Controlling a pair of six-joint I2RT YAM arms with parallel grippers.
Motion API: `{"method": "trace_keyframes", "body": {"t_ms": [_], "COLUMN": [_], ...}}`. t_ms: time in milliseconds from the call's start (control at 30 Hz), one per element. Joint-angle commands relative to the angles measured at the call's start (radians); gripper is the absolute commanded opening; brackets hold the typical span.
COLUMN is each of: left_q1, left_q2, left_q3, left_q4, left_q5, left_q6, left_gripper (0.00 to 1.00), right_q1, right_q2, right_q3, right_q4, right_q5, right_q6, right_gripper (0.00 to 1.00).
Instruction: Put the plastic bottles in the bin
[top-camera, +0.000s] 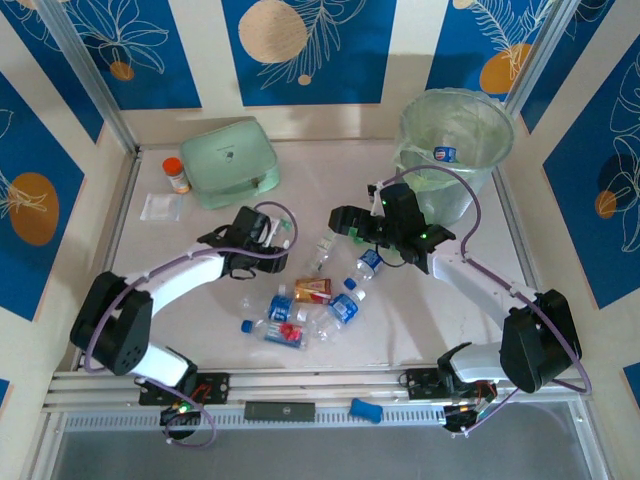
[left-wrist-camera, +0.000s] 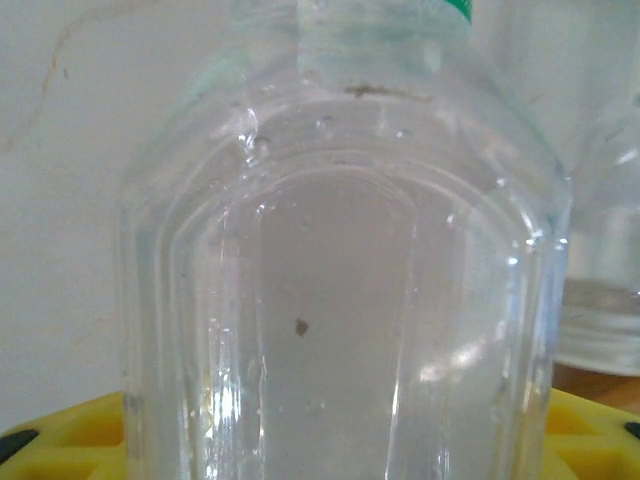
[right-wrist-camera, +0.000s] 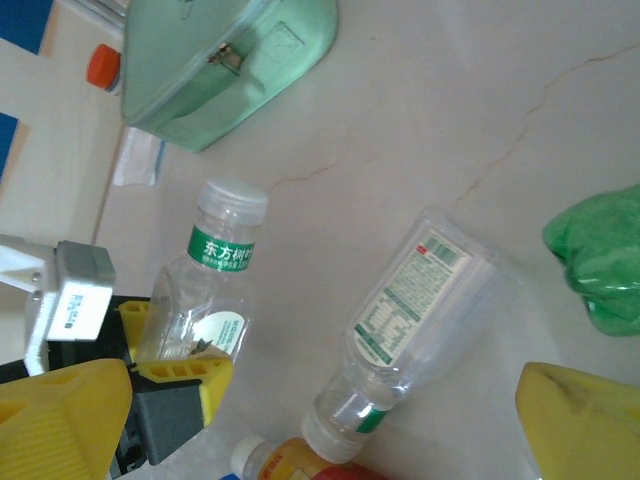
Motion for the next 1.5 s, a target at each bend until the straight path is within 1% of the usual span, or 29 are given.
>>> {"method": "trace_keyframes", "body": {"t_ms": [0, 100, 200, 333, 567, 733, 933, 1067, 1133, 1200, 1233, 1300, 1367, 1467], "left_q1": [-0.01, -0.01, -0.01, -0.011, -0.031, -0.063, -0.084, -0.086, -0.087, -0.088, -0.088, -0.088, -0.088, -0.088], "left_q2": [-0.071, -0.118, -0.148, -0.164, -0.166, -0.171, -0.186, -0.186, -0.186, -0.185, -0.185, -0.19, -0.202, -0.233], "left_q3": [-0.029, -0.069, -0.105, -0.13, -0.145, -0.152, -0.158, -0.153, -0.151, -0.15, -0.151, -0.157, -0.166, -0.192], "left_q4": [0.156, 0.304, 0.444, 0.546, 0.569, 0.551, 0.527, 0.523, 0.522, 0.522, 0.524, 0.528, 0.526, 0.524], "left_q5": [0.112, 0.185, 0.228, 0.258, 0.294, 0.292, 0.269, 0.266, 0.267, 0.265, 0.261, 0.256, 0.236, 0.191], "left_q6": [-0.051, -0.102, -0.147, -0.161, -0.137, -0.112, -0.091, -0.085, -0.085, -0.088, -0.09, -0.095, -0.103, -0.122], "left_gripper": [0.51, 0.5, 0.5, 0.49, 0.49, 0.49, 0.5, 0.51, 0.54, 0.62, 0.66, 0.78, 0.88, 0.96], "right_q1": [0.014, 0.03, 0.059, 0.092, 0.13, 0.137, 0.137, 0.137, 0.137, 0.137, 0.137, 0.134, 0.13, 0.113], "right_q2": [-0.006, 0.026, 0.067, 0.118, 0.188, 0.227, 0.25, 0.253, 0.253, 0.25, 0.249, 0.246, 0.243, 0.236], "right_q3": [0.014, 0.031, 0.067, 0.118, 0.168, 0.196, 0.211, 0.212, 0.213, 0.213, 0.213, 0.213, 0.214, 0.216], "right_q4": [0.084, 0.142, 0.163, 0.163, 0.176, 0.166, 0.156, 0.155, 0.154, 0.151, 0.147, 0.142, 0.132, 0.107], "right_q5": [-0.105, -0.17, -0.205, -0.223, -0.245, -0.239, -0.236, -0.24, -0.239, -0.235, -0.231, -0.224, -0.216, -0.203], "right_q6": [0.033, 0.052, 0.048, 0.041, 0.05, 0.05, 0.053, 0.053, 0.053, 0.052, 0.052, 0.049, 0.047, 0.045], "right_gripper": [1.0, 0.96, 0.94, 0.92, 0.9, 0.87, 0.74, 0.62, 0.59, 0.54, 0.53, 0.53, 0.53, 0.52]}}
